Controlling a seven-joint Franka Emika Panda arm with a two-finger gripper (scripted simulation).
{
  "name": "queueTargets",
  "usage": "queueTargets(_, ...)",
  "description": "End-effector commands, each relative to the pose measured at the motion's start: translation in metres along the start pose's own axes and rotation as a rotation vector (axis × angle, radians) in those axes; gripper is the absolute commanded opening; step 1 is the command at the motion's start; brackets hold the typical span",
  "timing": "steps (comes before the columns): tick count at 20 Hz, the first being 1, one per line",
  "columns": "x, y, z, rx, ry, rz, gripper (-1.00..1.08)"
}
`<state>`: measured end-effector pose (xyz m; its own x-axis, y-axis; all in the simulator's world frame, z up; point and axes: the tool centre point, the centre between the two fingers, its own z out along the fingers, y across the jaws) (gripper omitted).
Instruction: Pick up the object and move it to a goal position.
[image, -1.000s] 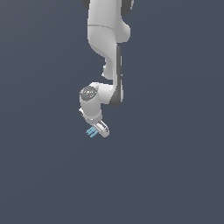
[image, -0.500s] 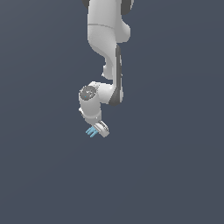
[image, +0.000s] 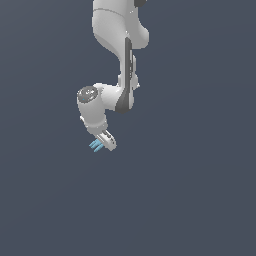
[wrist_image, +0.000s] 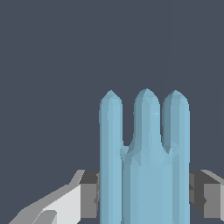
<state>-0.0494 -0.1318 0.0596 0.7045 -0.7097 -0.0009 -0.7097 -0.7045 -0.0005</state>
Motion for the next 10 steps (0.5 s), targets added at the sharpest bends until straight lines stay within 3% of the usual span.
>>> queueTargets(1, 0.008, 0.011, -0.017, 0.0, 0.0, 0.0, -1.0)
queueTargets(10, 0.021, 0.027, -0.044, 0.0, 0.001, 0.001, -1.0)
